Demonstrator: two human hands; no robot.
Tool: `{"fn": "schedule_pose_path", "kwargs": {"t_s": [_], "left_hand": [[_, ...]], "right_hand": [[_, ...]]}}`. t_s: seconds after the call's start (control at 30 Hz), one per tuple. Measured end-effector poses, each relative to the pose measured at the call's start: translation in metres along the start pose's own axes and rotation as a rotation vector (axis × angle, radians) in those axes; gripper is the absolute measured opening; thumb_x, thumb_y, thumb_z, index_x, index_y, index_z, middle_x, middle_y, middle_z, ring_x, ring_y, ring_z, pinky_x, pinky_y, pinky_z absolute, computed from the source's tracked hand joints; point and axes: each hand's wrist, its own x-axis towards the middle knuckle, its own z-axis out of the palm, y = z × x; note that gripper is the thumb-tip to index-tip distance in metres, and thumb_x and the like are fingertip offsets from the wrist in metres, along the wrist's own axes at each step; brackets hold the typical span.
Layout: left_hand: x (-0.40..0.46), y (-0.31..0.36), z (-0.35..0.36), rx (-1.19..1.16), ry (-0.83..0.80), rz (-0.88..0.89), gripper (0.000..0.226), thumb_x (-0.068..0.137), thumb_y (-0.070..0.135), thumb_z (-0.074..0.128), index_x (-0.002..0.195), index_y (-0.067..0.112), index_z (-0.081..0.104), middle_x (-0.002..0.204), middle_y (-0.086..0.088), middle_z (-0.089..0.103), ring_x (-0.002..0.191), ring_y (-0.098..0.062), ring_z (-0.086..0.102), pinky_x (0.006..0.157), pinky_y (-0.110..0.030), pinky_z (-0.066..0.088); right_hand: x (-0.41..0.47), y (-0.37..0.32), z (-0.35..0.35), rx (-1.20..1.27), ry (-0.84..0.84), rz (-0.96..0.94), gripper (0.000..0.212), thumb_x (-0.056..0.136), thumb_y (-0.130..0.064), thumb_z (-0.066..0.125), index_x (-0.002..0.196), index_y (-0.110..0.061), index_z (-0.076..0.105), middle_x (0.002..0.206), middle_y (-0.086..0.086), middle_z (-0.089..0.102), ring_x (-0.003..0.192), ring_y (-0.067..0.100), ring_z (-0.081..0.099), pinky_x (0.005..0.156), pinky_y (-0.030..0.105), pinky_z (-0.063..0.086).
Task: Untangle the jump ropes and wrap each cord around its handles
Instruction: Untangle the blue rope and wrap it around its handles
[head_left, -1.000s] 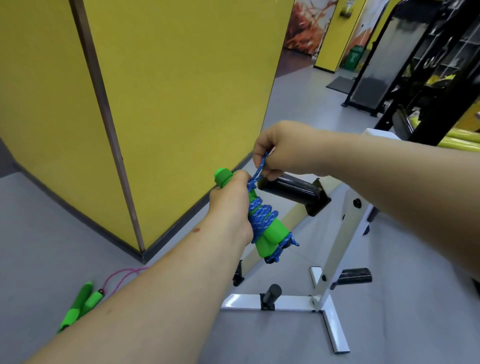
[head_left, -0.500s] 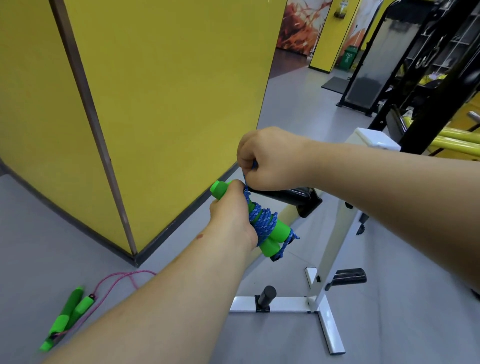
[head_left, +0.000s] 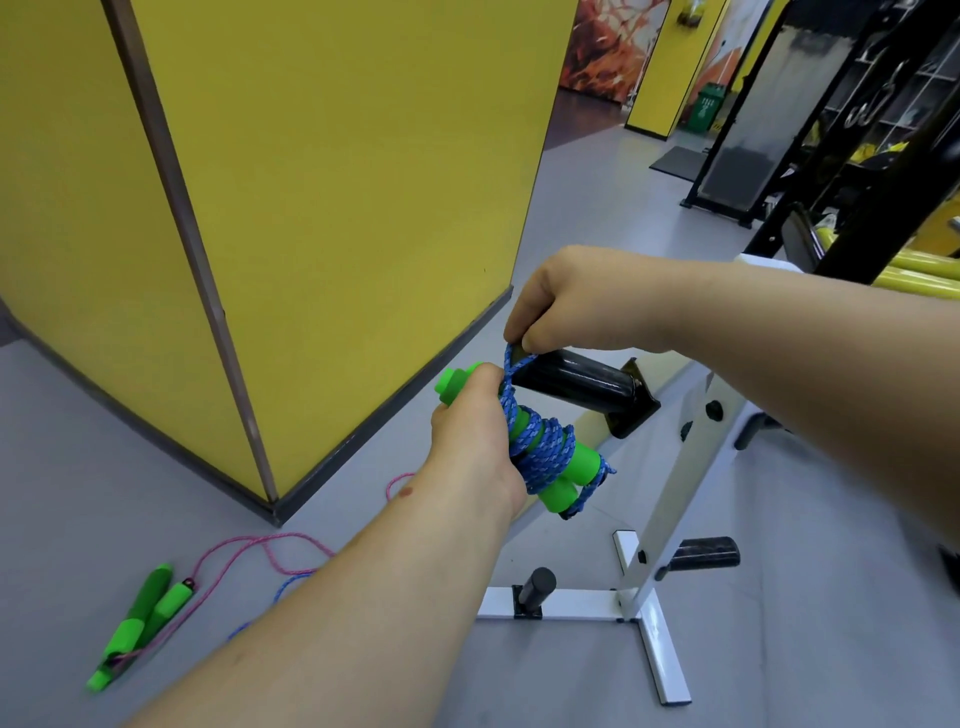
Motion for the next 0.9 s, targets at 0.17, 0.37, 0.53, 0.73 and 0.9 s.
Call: {"fn": "schedule_pose_path", "kwargs": {"t_s": [0.17,0.37,0.53,0.73,0.9], "left_hand": [[-0.012,0.002,0.0,0.005,-0.051,-0.044,0.023,0.096,0.033,0.065,0.1,0.011,0.069,0.093,-0.012,0.073,0.067,-0.026,0.071,0.048,-0.035,0.059],[-0.005,0.003,0.0,0.042,-0.049,-0.033,0.025,0.093,0.036,0.068,0.108,0.017,0.071,0.106,-0.008,0.075,0.094,-0.027,0.071,0.085,-0.047,0.059],[-0.005,0.002,0.0,0.045,-0.126,-0.034,0.029,0.091,0.043,0.073,0.108,0.02,0.073,0.103,-0.005,0.076,0.096,-0.025,0.073,0.093,-0.053,0.056],[-0.002,0.003,0.002,0.001,-0.117,-0.105,0.029,0.09,0.037,0.072,0.111,0.016,0.07,0.109,-0.009,0.071,0.102,-0.029,0.069,0.09,-0.053,0.056],[0.002,-0.01,0.004,-0.08,-0.138,-0.18,0.026,0.09,0.035,0.068,0.108,0.016,0.071,0.121,-0.01,0.071,0.101,-0.029,0.07,0.081,-0.047,0.056]], "right_hand": [[-0.004,-0.002,-0.001,-0.08,-0.032,-0.029,0.022,0.089,-0.026,0.068,0.109,-0.031,0.076,0.103,-0.012,0.074,0.096,0.011,0.066,0.09,0.032,0.054],[-0.004,-0.003,-0.005,-0.148,-0.062,-0.053,0.026,0.09,-0.03,0.071,0.116,-0.031,0.073,0.109,-0.012,0.072,0.101,0.012,0.065,0.096,0.033,0.051],[-0.001,0.002,0.0,-0.167,-0.077,-0.082,0.033,0.087,-0.036,0.075,0.119,-0.032,0.071,0.105,-0.015,0.069,0.092,0.008,0.062,0.074,0.019,0.046],[0.0,0.008,0.006,-0.168,-0.075,-0.1,0.04,0.087,-0.036,0.073,0.126,-0.032,0.065,0.101,-0.017,0.063,0.084,0.002,0.058,0.066,0.017,0.04],[-0.003,0.01,0.007,-0.184,-0.088,-0.118,0.053,0.086,-0.032,0.076,0.136,-0.028,0.059,0.117,-0.011,0.062,0.107,0.015,0.06,0.085,0.026,0.045]]}}
